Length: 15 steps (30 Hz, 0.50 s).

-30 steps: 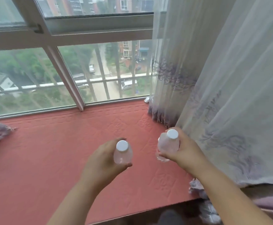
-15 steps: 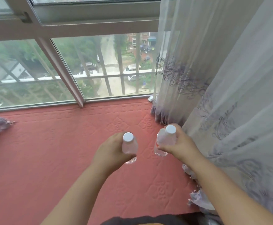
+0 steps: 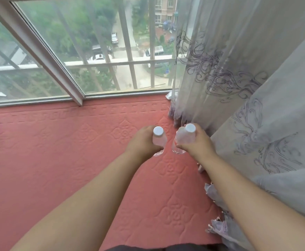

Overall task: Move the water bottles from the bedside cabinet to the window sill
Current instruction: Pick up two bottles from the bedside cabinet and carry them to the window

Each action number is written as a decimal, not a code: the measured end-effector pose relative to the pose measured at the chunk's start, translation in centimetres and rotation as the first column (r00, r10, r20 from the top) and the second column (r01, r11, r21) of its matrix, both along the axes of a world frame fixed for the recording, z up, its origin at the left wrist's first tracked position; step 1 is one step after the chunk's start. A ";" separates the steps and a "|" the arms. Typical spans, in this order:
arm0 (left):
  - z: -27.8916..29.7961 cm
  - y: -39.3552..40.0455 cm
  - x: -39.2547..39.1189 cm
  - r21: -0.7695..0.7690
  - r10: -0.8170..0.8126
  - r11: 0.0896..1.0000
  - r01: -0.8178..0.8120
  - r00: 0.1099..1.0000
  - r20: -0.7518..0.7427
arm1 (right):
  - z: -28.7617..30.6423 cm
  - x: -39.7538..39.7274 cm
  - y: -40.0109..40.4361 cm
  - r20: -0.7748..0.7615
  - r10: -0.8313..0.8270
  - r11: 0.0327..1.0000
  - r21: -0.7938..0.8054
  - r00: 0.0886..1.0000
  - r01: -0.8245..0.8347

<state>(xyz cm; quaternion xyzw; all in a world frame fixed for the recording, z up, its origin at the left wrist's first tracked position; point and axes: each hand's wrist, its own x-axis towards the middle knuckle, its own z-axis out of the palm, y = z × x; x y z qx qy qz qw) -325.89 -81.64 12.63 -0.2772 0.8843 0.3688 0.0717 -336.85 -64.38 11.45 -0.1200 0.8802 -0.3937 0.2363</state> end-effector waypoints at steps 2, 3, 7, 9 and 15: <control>-1.3 -0.3 -1.9 0.019 0.010 1.000 -0.010 1.000 0.014 | -1.9 -1.4 -0.4 0.016 -0.036 0.999 0.016 0.999 0.036; -1.9 -0.4 -2.8 0.027 0.020 0.999 -0.021 1.000 0.016 | -2.7 -2.0 -0.5 0.029 -0.054 0.998 0.018 0.998 0.053; -4.0 -0.4 -5.2 0.039 0.073 0.997 -0.073 0.997 0.010 | -5.5 -4.2 -0.8 0.060 -0.078 0.997 0.002 0.995 0.078; -5.2 -0.3 -6.1 0.042 0.076 0.996 -0.077 0.997 0.013 | -6.9 -5.2 -1.0 0.078 -0.085 0.996 -0.011 0.993 0.086; -8.9 -0.4 -8.0 0.091 0.088 0.991 -0.094 0.994 0.068 | -10.2 -6.9 -2.2 0.107 -0.098 0.994 -0.032 0.989 0.102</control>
